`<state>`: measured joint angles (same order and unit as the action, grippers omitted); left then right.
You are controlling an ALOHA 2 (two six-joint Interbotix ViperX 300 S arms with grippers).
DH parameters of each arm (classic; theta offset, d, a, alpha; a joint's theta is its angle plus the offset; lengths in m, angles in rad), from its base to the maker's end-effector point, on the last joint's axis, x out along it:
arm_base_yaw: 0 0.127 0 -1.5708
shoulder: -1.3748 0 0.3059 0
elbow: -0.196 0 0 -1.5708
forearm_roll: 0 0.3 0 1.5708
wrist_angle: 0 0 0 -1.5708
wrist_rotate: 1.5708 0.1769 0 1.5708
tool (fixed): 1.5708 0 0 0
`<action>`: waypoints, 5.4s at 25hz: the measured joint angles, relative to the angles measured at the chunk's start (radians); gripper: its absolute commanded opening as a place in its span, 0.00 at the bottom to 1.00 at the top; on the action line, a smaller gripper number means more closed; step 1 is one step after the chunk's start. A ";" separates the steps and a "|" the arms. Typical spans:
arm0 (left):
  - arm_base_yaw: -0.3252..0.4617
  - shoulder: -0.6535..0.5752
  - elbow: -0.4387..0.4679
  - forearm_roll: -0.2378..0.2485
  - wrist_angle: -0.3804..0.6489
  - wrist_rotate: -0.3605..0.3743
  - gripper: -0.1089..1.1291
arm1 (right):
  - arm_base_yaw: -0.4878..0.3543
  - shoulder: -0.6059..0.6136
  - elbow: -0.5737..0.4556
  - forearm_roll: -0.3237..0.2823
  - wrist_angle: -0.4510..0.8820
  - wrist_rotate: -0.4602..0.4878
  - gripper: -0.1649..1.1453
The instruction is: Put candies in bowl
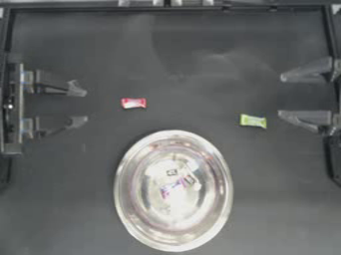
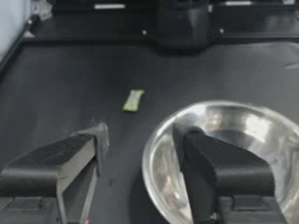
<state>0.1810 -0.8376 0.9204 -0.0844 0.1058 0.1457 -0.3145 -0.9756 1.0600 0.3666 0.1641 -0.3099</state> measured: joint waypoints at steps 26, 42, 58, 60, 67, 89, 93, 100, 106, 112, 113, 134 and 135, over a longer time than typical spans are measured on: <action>0.060 -0.066 0.072 -0.015 -0.021 0.000 0.77 | -0.209 0.589 -0.345 -0.213 0.703 -0.012 0.88; 0.064 -0.066 0.075 -0.015 -0.018 -0.002 0.77 | -0.101 0.750 -0.233 -0.304 0.520 0.084 0.86; 0.071 -0.066 0.075 -0.025 -0.006 -0.002 0.77 | -0.089 0.891 -0.229 -0.383 0.430 0.155 0.86; 0.071 -0.066 0.075 -0.028 -0.006 -0.002 0.77 | -0.081 0.904 -0.229 -0.382 0.428 0.156 0.86; 0.071 -0.066 0.075 -0.029 -0.006 0.000 0.77 | -0.074 0.927 -0.229 -0.383 0.419 0.172 0.81; 0.072 -0.067 0.075 -0.038 0.008 -0.002 0.77 | -0.072 0.784 -0.230 -0.356 0.448 0.176 0.28; 0.072 -0.066 0.075 -0.040 0.008 -0.002 0.77 | -0.071 0.643 -0.258 -0.324 0.457 0.173 0.28; 0.072 -0.066 0.075 -0.040 0.008 -0.002 0.77 | 0.009 0.528 -0.356 -0.265 0.463 0.175 0.28; 0.072 -0.066 0.075 -0.040 0.008 -0.002 0.77 | 0.156 0.594 -0.460 -0.242 0.403 0.173 0.28; 0.072 -0.066 0.075 -0.043 0.011 -0.002 0.77 | 0.259 0.742 -0.563 -0.238 0.373 0.173 0.28; 0.071 -0.066 0.075 -0.043 0.011 -0.002 0.77 | 0.275 0.770 -0.581 -0.238 0.370 0.172 0.28; 0.072 -0.066 0.075 -0.043 0.021 -0.002 0.77 | 0.339 0.999 -0.623 -0.187 0.255 0.164 0.94; 0.072 -0.066 0.075 -0.043 0.021 -0.002 0.77 | 0.339 1.000 -0.623 -0.187 0.250 0.164 0.90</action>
<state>0.2531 -0.9035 0.9956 -0.1273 0.1273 0.1442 0.0245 0.0245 0.4372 0.1795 0.4142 -0.1457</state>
